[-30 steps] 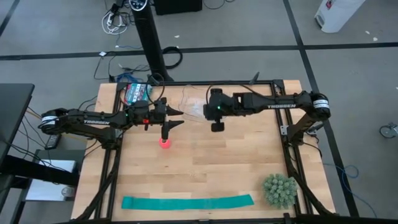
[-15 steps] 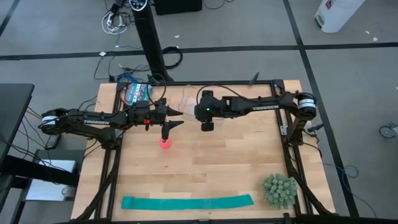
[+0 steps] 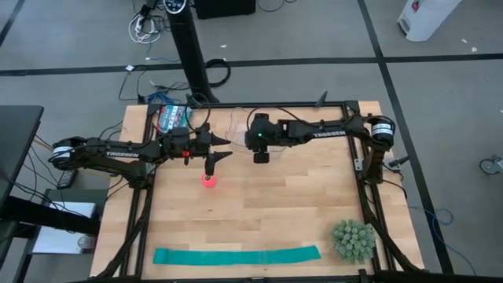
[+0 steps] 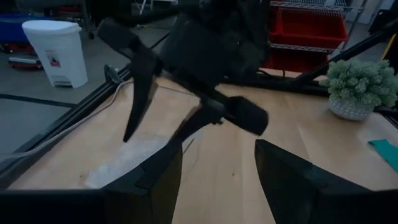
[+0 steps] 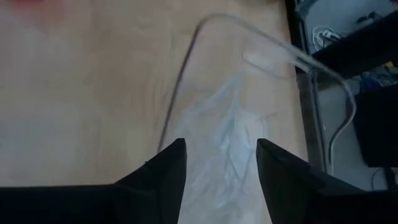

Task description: Roll bandage

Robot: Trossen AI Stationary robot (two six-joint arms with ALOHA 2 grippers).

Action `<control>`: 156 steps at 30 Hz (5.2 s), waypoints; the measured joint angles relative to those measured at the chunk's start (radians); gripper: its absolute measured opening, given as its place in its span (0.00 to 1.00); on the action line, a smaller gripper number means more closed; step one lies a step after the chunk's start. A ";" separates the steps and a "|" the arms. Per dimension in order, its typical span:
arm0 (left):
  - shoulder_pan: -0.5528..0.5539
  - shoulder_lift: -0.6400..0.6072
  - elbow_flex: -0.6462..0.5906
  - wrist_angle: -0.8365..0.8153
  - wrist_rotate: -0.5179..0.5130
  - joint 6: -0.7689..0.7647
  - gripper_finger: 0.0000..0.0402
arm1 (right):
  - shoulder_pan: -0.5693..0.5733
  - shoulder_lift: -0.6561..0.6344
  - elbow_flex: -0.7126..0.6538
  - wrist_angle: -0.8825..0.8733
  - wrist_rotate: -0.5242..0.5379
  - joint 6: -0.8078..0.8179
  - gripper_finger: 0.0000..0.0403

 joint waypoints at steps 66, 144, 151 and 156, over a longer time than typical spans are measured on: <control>0.000 0.000 0.000 0.002 -0.002 0.010 0.52 | -0.084 0.017 0.000 -0.198 -0.195 0.125 0.29; -0.001 0.000 0.000 0.018 -0.010 0.002 0.52 | -0.163 0.288 0.245 -0.384 -0.350 0.024 0.43; -0.001 0.000 0.000 0.017 -0.010 0.003 0.52 | -0.180 0.288 0.244 -0.383 -0.375 0.025 0.03; -0.001 0.000 0.000 0.026 -0.010 0.004 0.52 | -0.180 0.268 0.265 -0.417 -0.341 0.026 0.00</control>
